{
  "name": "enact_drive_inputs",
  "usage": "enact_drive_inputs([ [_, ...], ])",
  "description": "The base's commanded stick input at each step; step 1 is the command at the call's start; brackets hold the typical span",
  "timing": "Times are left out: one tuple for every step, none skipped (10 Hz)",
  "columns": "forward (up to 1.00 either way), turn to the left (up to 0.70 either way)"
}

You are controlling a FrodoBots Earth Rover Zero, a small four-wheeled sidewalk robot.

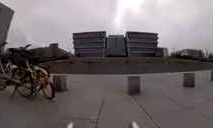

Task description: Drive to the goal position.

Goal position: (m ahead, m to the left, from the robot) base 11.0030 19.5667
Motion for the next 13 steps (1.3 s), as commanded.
enact_drive_inputs([
  [0.70,0.00],
  [0.70,0.00],
  [0.70,0.00],
  [0.70,0.00],
  [0.70,0.00],
  [0.70,0.00],
  [0.70,0.00],
  [0.70,0.00],
  [0.70,0.00],
  [0.70,0.00],
  [0.70,0.00],
  [0.70,0.00],
  [0.70,0.00],
])
